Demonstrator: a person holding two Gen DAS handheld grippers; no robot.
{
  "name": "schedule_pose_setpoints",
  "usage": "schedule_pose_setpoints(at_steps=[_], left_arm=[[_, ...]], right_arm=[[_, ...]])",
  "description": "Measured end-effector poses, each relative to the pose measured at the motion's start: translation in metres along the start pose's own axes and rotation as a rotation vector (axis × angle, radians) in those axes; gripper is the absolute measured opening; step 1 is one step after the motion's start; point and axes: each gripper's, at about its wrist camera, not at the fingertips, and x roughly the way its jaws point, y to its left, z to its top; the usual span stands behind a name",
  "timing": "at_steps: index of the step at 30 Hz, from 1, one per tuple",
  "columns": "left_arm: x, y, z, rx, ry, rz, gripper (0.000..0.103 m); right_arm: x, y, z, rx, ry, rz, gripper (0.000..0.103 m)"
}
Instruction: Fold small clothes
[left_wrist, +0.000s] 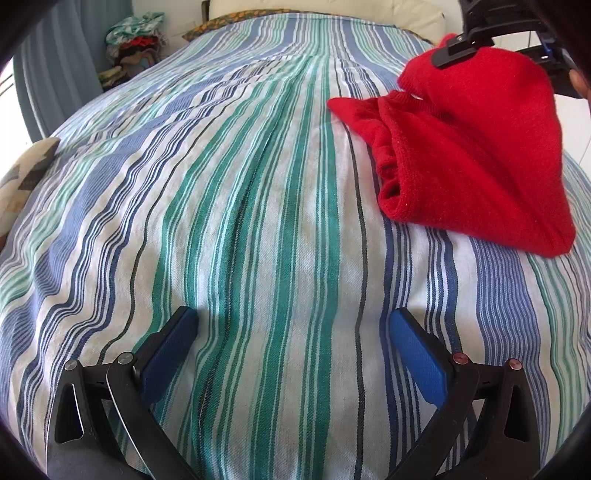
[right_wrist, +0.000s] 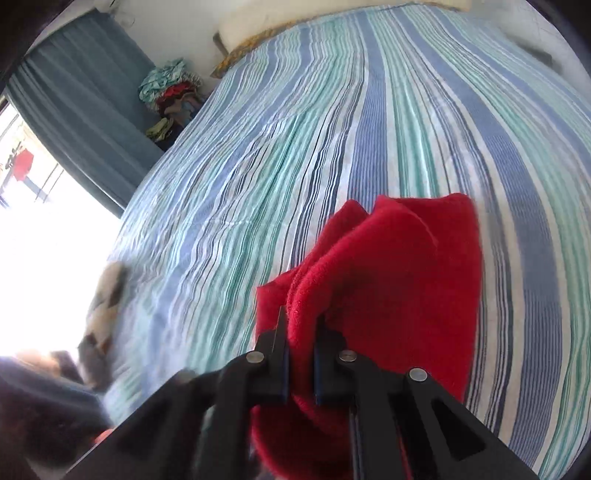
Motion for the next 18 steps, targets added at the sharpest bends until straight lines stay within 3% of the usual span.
schedule_pose_setpoints(at_steps=[2, 4, 6, 8, 10, 12, 14, 16, 17, 18], left_arm=[[0.0, 0.0, 0.0, 0.001, 0.001, 0.003, 0.103], [0.0, 0.0, 0.0, 0.001, 0.001, 0.003, 0.103], [0.0, 0.0, 0.0, 0.001, 0.001, 0.003, 0.103], [0.0, 0.0, 0.0, 0.001, 0.001, 0.003, 0.103], [0.0, 0.0, 0.0, 0.001, 0.001, 0.003, 0.103], [0.0, 0.0, 0.0, 0.002, 0.001, 0.006, 0.103], [0.001, -0.001, 0.0, 0.003, 0.002, 0.012, 0.103], [0.001, -0.002, 0.001, 0.005, 0.001, 0.017, 0.103], [0.001, -0.003, 0.0, 0.005, 0.0, 0.019, 0.103], [0.001, -0.003, 0.0, 0.005, -0.002, 0.019, 0.103]], right_arm=[[0.027, 0.016, -0.009, -0.019, 0.04, -0.052, 0.011], [0.051, 0.022, -0.017, 0.0, 0.091, -0.035, 0.023], [0.067, 0.018, -0.026, 0.054, 0.163, 0.069, 0.063], [0.063, 0.017, -0.031, 0.097, 0.158, 0.205, 0.069], [0.046, 0.016, -0.031, 0.11, 0.127, 0.375, 0.069], [0.021, 0.015, -0.026, 0.073, 0.035, 0.384, 0.069], [-0.001, 0.004, -0.023, 0.007, -0.038, 0.285, 0.067], [-0.007, -0.004, -0.024, -0.063, -0.042, 0.122, 0.052], [-0.004, -0.006, -0.027, -0.096, -0.022, 0.076, 0.033], [0.002, -0.006, -0.03, -0.137, 0.007, 0.042, 0.022]])
